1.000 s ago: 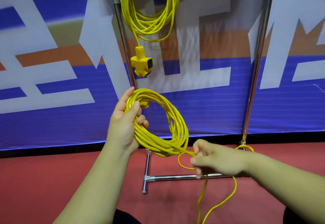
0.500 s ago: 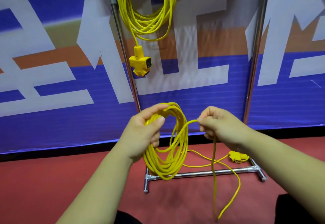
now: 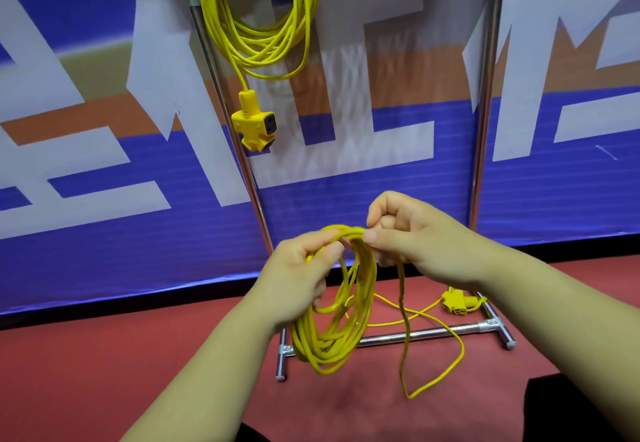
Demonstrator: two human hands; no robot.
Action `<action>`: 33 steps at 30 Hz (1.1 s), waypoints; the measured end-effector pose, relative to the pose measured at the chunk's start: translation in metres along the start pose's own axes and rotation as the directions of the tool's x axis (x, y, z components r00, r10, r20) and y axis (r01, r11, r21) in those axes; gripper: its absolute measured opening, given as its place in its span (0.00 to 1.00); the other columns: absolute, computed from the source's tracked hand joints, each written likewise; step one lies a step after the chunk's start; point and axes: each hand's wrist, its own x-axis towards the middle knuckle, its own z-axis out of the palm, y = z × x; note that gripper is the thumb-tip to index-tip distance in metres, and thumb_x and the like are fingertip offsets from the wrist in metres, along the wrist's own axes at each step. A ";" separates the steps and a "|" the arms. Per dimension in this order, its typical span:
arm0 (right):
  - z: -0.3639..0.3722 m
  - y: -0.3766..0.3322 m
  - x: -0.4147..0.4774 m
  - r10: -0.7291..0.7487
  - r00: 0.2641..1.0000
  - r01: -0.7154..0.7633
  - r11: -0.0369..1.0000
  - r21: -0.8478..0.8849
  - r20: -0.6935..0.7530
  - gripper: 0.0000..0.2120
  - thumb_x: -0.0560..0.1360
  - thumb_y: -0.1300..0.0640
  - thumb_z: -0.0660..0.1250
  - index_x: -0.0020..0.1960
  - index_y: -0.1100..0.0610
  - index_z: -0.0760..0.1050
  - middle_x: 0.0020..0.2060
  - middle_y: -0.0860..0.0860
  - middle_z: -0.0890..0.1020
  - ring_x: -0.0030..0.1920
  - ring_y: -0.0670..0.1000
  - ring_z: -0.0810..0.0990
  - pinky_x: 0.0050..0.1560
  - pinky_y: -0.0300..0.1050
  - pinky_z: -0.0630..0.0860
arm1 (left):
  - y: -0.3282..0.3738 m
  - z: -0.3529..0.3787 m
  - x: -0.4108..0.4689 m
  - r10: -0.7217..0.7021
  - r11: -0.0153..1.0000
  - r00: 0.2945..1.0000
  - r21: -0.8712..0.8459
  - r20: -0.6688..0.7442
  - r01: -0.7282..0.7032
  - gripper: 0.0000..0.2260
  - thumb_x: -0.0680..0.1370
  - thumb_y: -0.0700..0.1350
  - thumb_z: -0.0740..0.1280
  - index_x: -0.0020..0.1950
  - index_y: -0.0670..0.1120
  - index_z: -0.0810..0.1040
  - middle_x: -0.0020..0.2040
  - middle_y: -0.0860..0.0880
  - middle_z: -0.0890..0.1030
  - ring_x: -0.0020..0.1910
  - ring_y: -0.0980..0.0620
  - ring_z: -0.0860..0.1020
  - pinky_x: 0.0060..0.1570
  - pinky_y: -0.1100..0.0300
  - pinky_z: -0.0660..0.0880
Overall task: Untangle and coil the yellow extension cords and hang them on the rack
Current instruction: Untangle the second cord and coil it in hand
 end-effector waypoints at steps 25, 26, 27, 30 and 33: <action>-0.022 0.027 0.011 0.606 0.694 -0.445 0.786 0.430 -0.389 0.04 0.77 0.64 0.62 0.48 0.61 0.76 0.33 0.55 0.77 0.30 0.48 0.75 0.32 0.39 0.74 | -0.034 -0.057 0.021 -0.155 0.940 0.837 -0.340 -0.525 -0.039 0.12 0.83 0.43 0.64 0.62 0.58 0.80 0.33 0.53 0.74 0.25 0.53 0.63 0.27 0.60 0.67; -0.021 0.027 0.012 0.612 0.684 -0.469 0.786 0.402 -0.397 0.04 0.77 0.63 0.63 0.49 0.60 0.77 0.34 0.55 0.80 0.32 0.48 0.77 0.35 0.40 0.75 | -0.032 -0.055 0.019 -0.137 0.940 0.849 -0.337 -0.510 -0.050 0.12 0.83 0.43 0.64 0.62 0.58 0.80 0.34 0.53 0.74 0.25 0.53 0.63 0.28 0.59 0.67; -0.020 0.027 0.012 0.611 0.681 -0.492 0.790 0.365 -0.405 0.04 0.77 0.62 0.65 0.48 0.58 0.78 0.36 0.54 0.82 0.34 0.49 0.78 0.38 0.42 0.75 | -0.029 -0.053 0.018 -0.121 0.939 0.861 -0.338 -0.494 -0.062 0.12 0.83 0.43 0.64 0.62 0.58 0.80 0.34 0.52 0.73 0.25 0.53 0.64 0.28 0.59 0.68; -0.016 0.027 0.013 0.565 0.712 -0.491 0.825 0.280 -0.417 0.05 0.75 0.62 0.68 0.46 0.56 0.81 0.39 0.53 0.86 0.42 0.48 0.81 0.43 0.43 0.73 | -0.023 -0.043 0.015 -0.092 0.929 0.896 -0.361 -0.435 -0.080 0.13 0.83 0.42 0.65 0.65 0.55 0.80 0.37 0.48 0.71 0.25 0.53 0.65 0.25 0.59 0.69; -0.011 0.022 0.015 0.514 0.755 -0.452 0.858 0.244 -0.407 0.04 0.76 0.63 0.69 0.48 0.56 0.81 0.41 0.53 0.86 0.38 0.45 0.81 0.38 0.40 0.74 | -0.021 -0.029 0.015 -0.086 0.923 0.930 -0.380 -0.357 -0.060 0.14 0.82 0.42 0.65 0.64 0.55 0.81 0.38 0.46 0.70 0.26 0.52 0.65 0.26 0.59 0.69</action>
